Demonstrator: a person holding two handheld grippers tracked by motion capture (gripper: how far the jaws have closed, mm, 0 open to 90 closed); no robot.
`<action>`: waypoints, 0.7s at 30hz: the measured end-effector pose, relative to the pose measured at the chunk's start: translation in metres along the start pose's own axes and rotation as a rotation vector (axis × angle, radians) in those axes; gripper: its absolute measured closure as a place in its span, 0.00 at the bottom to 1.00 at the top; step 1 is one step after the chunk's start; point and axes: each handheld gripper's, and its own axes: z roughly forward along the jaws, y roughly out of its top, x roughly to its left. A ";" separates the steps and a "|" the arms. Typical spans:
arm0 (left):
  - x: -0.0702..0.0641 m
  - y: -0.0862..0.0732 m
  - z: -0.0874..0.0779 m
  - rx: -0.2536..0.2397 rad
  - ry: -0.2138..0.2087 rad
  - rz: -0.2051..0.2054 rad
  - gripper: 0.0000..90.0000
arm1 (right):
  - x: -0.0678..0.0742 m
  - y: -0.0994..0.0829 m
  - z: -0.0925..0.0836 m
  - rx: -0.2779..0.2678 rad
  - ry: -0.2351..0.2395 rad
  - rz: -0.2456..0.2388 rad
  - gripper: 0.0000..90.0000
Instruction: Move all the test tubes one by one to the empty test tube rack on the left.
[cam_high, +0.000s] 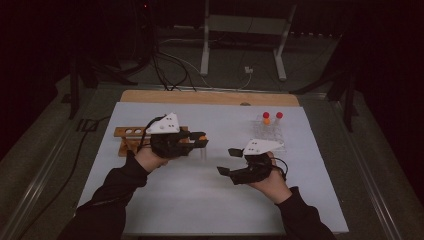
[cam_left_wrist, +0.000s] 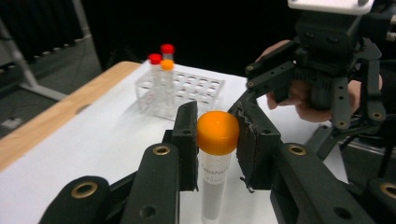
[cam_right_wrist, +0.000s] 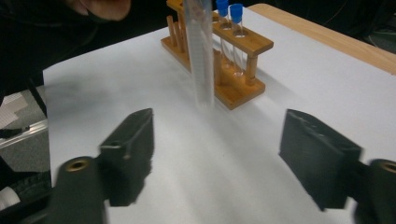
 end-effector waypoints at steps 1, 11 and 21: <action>0.002 0.001 -0.005 -0.001 0.010 0.002 0.80 | 0.000 0.000 0.000 -0.003 -0.005 0.001 0.22; 0.018 0.006 -0.053 -0.014 0.121 -0.014 0.80 | -0.006 0.000 -0.005 -0.037 0.008 0.047 0.02; 0.044 -0.006 -0.090 -0.020 0.252 -0.070 0.80 | -0.010 0.001 -0.012 -0.063 0.000 0.056 0.00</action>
